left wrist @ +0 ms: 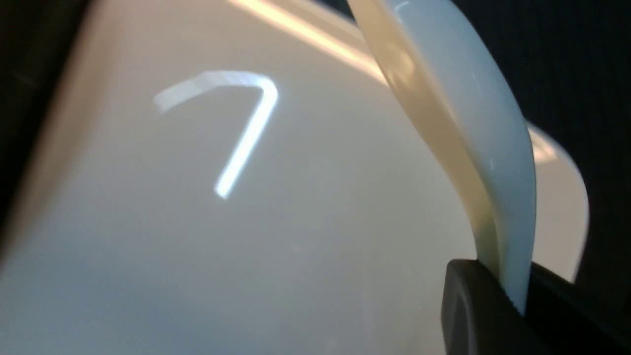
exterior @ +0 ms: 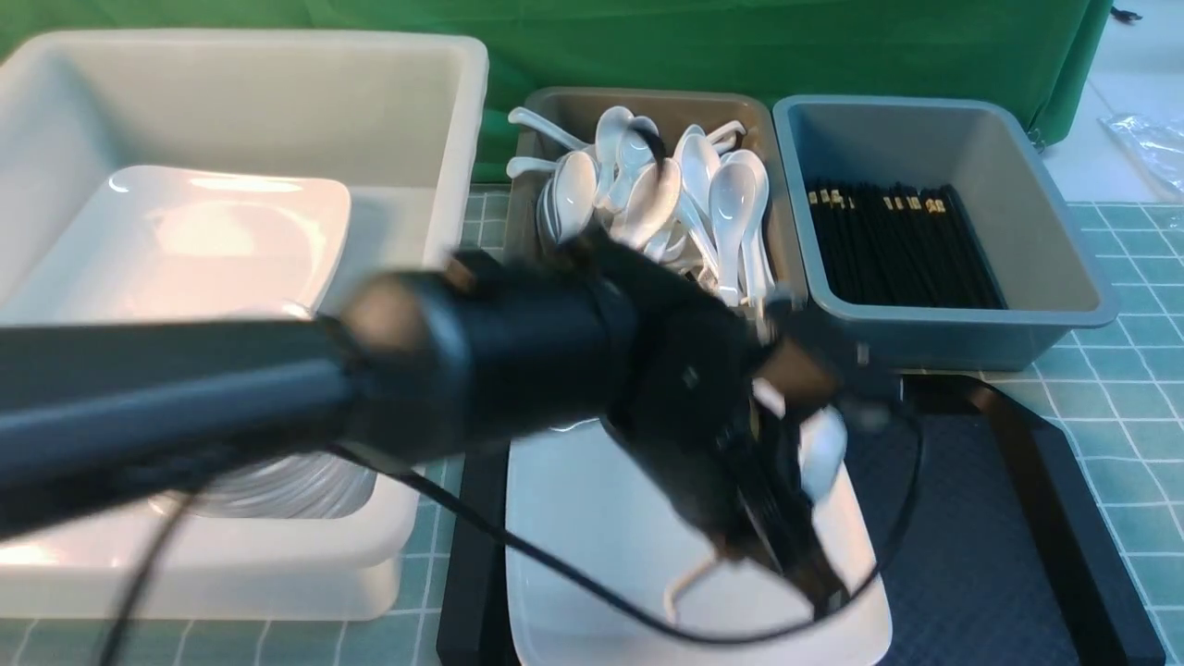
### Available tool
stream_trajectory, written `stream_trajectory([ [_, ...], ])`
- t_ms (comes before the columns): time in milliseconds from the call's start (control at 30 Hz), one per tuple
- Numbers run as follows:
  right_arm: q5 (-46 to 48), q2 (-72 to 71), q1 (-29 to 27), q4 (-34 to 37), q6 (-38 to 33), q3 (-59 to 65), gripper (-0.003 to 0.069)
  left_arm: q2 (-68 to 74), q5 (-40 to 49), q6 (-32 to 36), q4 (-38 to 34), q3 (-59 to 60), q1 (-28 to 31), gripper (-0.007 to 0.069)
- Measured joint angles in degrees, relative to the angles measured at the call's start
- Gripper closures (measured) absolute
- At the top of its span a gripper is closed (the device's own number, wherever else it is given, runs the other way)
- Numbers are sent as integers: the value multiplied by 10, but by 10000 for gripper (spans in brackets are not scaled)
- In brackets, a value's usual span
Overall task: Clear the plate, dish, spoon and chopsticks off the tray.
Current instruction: Use the left arm to grab a soup spoon from the plate, then use the left arm to put the soup spoon into the small storage box in the middle, then use the left arm to grab a plate from the dinner plate
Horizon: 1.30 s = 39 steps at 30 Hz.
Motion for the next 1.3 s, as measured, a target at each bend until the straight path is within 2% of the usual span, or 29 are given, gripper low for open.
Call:
stream_trajectory([
  [133,-21,0,0,0,0,0,421,-8,-49,-12,16,-58,72,587],
  [300,-31,0,0,0,2,0,421,54,-120,-14,-10,-155,173,581],
  [367,-31,0,0,0,3,0,421,77,-130,-11,-12,-182,191,572],
  [467,-31,0,0,16,4,0,421,153,-137,-9,-15,-262,233,475],
  [500,-31,0,0,17,4,0,421,160,-137,-8,-16,-265,235,466],
  [667,-31,0,0,34,2,0,421,207,-115,-8,-24,-295,256,177],
  [733,-31,0,0,35,0,0,421,198,-84,-13,-34,-295,256,97],
  [767,-31,0,0,35,-2,0,421,189,-63,-16,-37,-295,256,83],
  [833,-31,0,0,35,-6,0,421,163,-9,-16,-38,-295,254,102],
  [867,-31,0,0,35,-11,0,421,146,22,-9,-37,-294,251,140],
  [933,-31,0,0,36,-17,0,421,112,64,15,-36,-282,244,236],
  [1000,-31,0,0,36,-18,0,421,55,105,81,-38,-241,223,415],
  [1033,-31,0,0,36,-19,0,421,32,115,113,-43,-209,212,479],
  [1100,-31,0,0,36,-19,0,421,-13,128,178,-56,-147,187,559],
  [1200,-33,0,0,35,-21,0,421,-79,120,250,-67,-36,146,603],
  [1300,-34,0,0,34,-21,0,421,-137,85,311,-70,76,113,606],
])
